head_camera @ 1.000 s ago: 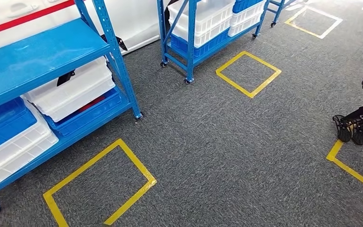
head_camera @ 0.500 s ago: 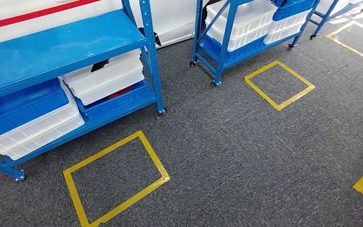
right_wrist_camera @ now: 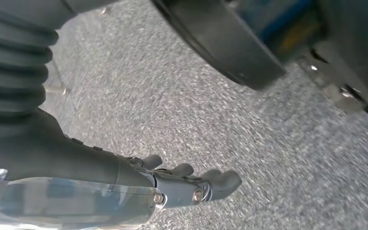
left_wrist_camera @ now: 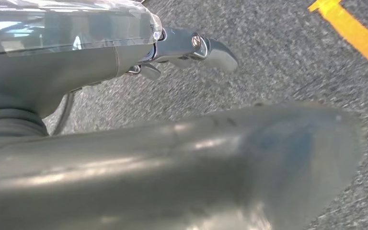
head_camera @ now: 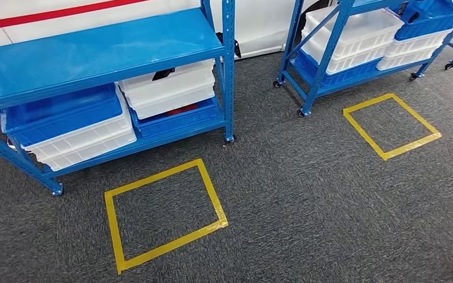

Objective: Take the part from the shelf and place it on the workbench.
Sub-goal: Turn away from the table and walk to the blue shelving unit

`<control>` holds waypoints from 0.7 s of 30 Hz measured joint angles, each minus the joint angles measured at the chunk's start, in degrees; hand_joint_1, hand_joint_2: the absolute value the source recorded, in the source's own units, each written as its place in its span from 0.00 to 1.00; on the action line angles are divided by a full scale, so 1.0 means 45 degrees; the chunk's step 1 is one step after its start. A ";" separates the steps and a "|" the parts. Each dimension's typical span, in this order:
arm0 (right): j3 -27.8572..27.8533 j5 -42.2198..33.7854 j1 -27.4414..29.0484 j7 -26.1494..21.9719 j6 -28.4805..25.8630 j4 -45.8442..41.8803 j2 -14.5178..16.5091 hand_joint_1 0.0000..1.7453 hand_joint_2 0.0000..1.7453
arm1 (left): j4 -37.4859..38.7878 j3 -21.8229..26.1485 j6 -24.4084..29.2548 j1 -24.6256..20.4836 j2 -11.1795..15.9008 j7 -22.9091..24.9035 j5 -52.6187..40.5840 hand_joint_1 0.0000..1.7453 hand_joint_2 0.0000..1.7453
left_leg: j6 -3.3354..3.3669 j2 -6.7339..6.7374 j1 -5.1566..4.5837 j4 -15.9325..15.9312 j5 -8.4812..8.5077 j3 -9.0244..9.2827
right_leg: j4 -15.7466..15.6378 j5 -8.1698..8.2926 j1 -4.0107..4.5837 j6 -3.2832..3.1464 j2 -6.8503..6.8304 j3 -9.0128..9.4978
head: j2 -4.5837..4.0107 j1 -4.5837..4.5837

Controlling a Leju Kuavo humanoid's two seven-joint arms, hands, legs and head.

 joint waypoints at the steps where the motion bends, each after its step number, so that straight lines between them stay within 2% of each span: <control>1: 0.0000 0.0007 0.0023 -0.0016 0.0001 0.0000 0.0007 0.00 0.00 | 0.0000 0.0000 0.0000 0.0005 0.0002 -0.0004 0.0000 0.00 0.00 | -0.0065 0.0250 -0.0003 0.0205 -0.0126 -0.0106 | -0.0063 0.0020 -0.0007 -0.0087 -0.0174 0.0044 | 0.0000 -0.0001; 3: 0.0000 0.0008 0.0115 -0.0035 0.0001 0.0000 0.0007 0.00 0.00 | 0.0000 0.0000 0.0000 -0.0027 0.0002 -0.0013 0.0000 0.00 0.00 | -0.0173 0.0996 -0.0009 0.1424 -0.0760 -0.0697 | -0.0136 0.0021 0.0004 -0.0224 -0.0575 0.0113 | 0.0000 -0.0005; 5: 0.0000 0.0011 0.0198 -0.0034 0.0002 0.0001 -0.0006 0.00 0.00 | 0.0000 0.0001 -0.0006 -0.0045 0.0002 -0.0018 0.0000 0.00 0.00 | -0.0255 0.1320 0.0036 0.3092 -0.1412 -0.1524 | -0.0137 -0.0018 0.0056 -0.0292 -0.0968 0.0124 | 0.0000 -0.0005; 6: 0.0000 0.0013 0.0219 -0.0033 0.0004 0.0002 -0.0012 0.00 0.00 | 0.0000 0.0003 -0.0008 -0.0025 0.0002 -0.0019 -0.0001 0.00 0.00 | -0.0276 0.1361 0.0054 0.3518 -0.1470 -0.1739 | -0.0136 -0.0040 0.0073 -0.0302 -0.1142 0.0135 | 0.0000 -0.0004; 7: 0.0000 0.0017 0.0231 -0.0032 0.0005 0.0004 -0.0016 0.00 0.00 | 0.0000 0.0004 -0.0011 0.0000 0.0002 -0.0019 -0.0002 0.00 0.00 | -0.0280 0.1389 0.0065 0.3459 -0.1294 -0.1707 | -0.0135 -0.0064 0.0082 -0.0299 -0.1294 0.0157 | 0.0000 -0.0004; 8: 0.0000 0.0023 0.0237 -0.0030 0.0007 0.0004 -0.0016 0.00 0.00 | 0.0000 0.0004 -0.0012 0.0020 0.0002 -0.0019 -0.0006 0.00 0.00 | -0.0258 0.1451 0.0065 0.2891 -0.0918 -0.1410 | -0.0135 -0.0096 0.0087 -0.0283 -0.1439 0.0199 | 0.0000 -0.0004; 10: 0.0000 0.0044 0.0241 -0.0032 0.0013 0.0003 -0.0013 0.00 0.00 | 0.0000 0.0005 -0.0014 0.0008 0.0002 -0.0019 -0.0017 0.00 0.00 | -0.0118 0.1870 -0.0015 0.1076 -0.0192 -0.0454 | -0.0133 -0.0186 0.0120 -0.0209 -0.1707 0.0312 | 0.0000 -0.0004; 11: 0.0000 0.0061 0.0243 -0.0026 0.0024 0.0003 -0.0012 0.00 0.00 | 0.0000 0.0005 -0.0017 -0.0022 0.0002 -0.0019 -0.0027 0.00 0.00 | -0.0012 0.2067 -0.0078 0.0403 -0.0010 -0.0104 | -0.0132 -0.0231 0.0145 -0.0152 -0.1826 0.0353 | 0.0000 -0.0004; 12: 0.0000 0.0090 0.0241 0.0025 0.0048 0.0004 -0.0012 0.00 0.00 | 0.0000 0.0005 -0.0024 -0.0045 0.0004 -0.0011 -0.0049 0.00 0.00 | 0.0088 0.2190 -0.0142 0.0042 0.0020 0.0071 | -0.0137 -0.0268 0.0168 -0.0089 -0.1937 0.0382 | 0.0000 -0.0004; 14: 0.0002 0.0171 0.0210 0.0286 0.0142 0.0002 -0.0012 0.00 0.00 | 0.0000 0.0005 -0.0047 -0.0052 0.0012 0.0056 -0.0104 0.00 0.00 | 0.0244 0.2022 -0.0196 -0.0054 -0.0014 0.0086 | -0.0188 -0.0304 0.0191 0.0039 -0.2149 0.0452 | 0.0000 -0.0004; 15: 0.0004 0.0205 0.0196 0.0498 0.0211 0.0001 -0.0013 0.00 0.00 | 0.0000 0.0005 -0.0062 -0.0032 0.0012 0.0116 -0.0136 0.00 0.00 | 0.0306 0.1893 -0.0162 -0.0125 0.0012 0.0120 | -0.0187 -0.0343 0.0175 0.0114 -0.2106 0.0506 | 0.0000 -0.0003; 17: 0.0005 0.0223 0.0208 0.0881 0.0383 0.0002 -0.0021 0.00 0.00 | 0.0000 0.0005 -0.0087 -0.0037 0.0005 0.0241 -0.0180 0.00 0.00 | 0.0448 0.1650 -0.0074 -0.0286 0.0082 0.0214 | 0.0329 -0.0711 0.0140 0.0235 -0.1587 0.0324 | 0.0000 -0.0001; 18: 0.0004 0.0214 0.0246 0.1025 0.0477 0.0005 -0.0034 0.00 0.00 | 0.0000 0.0005 -0.0096 -0.0058 -0.0006 0.0285 -0.0208 0.00 0.00 | 0.0496 0.1536 -0.0040 -0.0329 0.0107 0.0245 | 0.0977 -0.1059 0.0104 0.0273 -0.1230 -0.0002 | 0.0000 0.0000; 19: -0.0001 0.0198 0.0294 0.1122 0.0568 0.0007 -0.0053 0.00 0.00 | 0.0000 0.0005 -0.0102 -0.0082 -0.0013 0.0327 -0.0232 0.00 0.00 | 0.0531 0.1418 -0.0038 -0.0337 0.0107 0.0245 | 0.1812 -0.1448 0.0095 0.0289 -0.1000 -0.0457 | 0.0000 0.0000; 20: -0.0015 0.0176 0.0325 0.1225 0.0666 0.0010 -0.0074 0.00 0.25 | 0.0000 0.0005 -0.0104 -0.0094 -0.0018 0.0381 -0.0265 0.00 0.00 | 0.0546 0.1297 -0.0040 -0.0331 0.0103 0.0243 | 0.2639 -0.1744 0.0087 0.0309 -0.0916 -0.0922 | 0.0000 0.0001; 21: -0.0040 0.0157 0.0338 0.1369 0.0777 0.0011 -0.0091 0.00 0.50 | 0.0000 0.0005 -0.0104 -0.0093 -0.0022 0.0454 -0.0303 0.00 0.00 | 0.0547 0.1163 -0.0041 -0.0321 0.0096 0.0251 | 0.3189 -0.1830 0.0079 0.0329 -0.0894 -0.1256 | 0.0000 0.0001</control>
